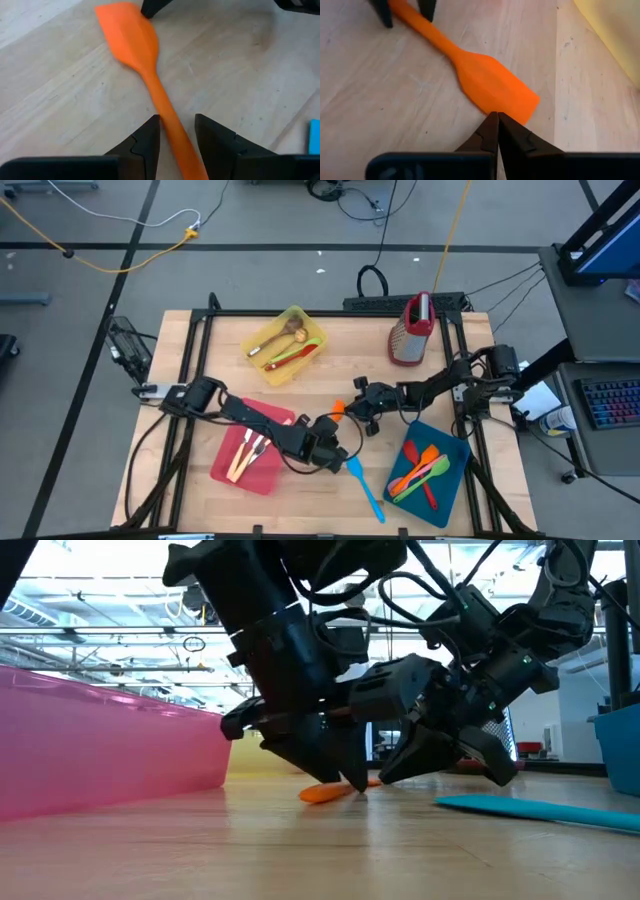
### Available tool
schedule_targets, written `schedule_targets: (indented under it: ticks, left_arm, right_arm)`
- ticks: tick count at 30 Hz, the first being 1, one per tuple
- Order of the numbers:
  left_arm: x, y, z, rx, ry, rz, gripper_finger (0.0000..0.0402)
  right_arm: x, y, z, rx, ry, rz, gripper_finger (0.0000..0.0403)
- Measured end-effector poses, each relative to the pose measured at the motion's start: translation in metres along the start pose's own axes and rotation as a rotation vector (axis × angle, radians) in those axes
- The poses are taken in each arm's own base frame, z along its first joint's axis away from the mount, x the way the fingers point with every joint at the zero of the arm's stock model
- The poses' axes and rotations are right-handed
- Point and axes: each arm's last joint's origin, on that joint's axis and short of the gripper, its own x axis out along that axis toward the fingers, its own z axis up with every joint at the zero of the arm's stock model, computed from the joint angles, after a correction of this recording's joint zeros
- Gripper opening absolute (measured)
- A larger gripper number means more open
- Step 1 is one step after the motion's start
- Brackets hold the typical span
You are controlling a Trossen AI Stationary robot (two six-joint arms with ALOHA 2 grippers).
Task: Pick & Place Kitchen Items
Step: Put the orange baking spatula into the blue bin
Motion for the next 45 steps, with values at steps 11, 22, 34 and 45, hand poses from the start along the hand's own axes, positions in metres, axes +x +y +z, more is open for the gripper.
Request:
schedule_targets:
  ticks: [11,22,34,45]
  left_arm:
    - [0.007,0.004,-0.007,0.002,0.020,0.055,0.0065]
    - [0.005,0.003,-0.010,0.146,0.004,0.065,0.0002]
    - [0.004,-0.006,-0.016,0.211,-0.057,0.022,0.0006]
    - [-0.037,-0.009,0.001,0.151,-0.079,-0.043,0.0005]
  right_arm:
    - [0.000,-0.004,0.006,0.182,-0.067,-0.043,0.0013]
    - [-0.002,-0.014,0.004,0.555,-0.094,-0.009,0.0131]
    - [-0.002,-0.037,-0.013,1.010,-0.073,0.226,0.0177]
    - [-0.002,-0.032,-0.011,1.004,-0.068,0.260,0.0174]
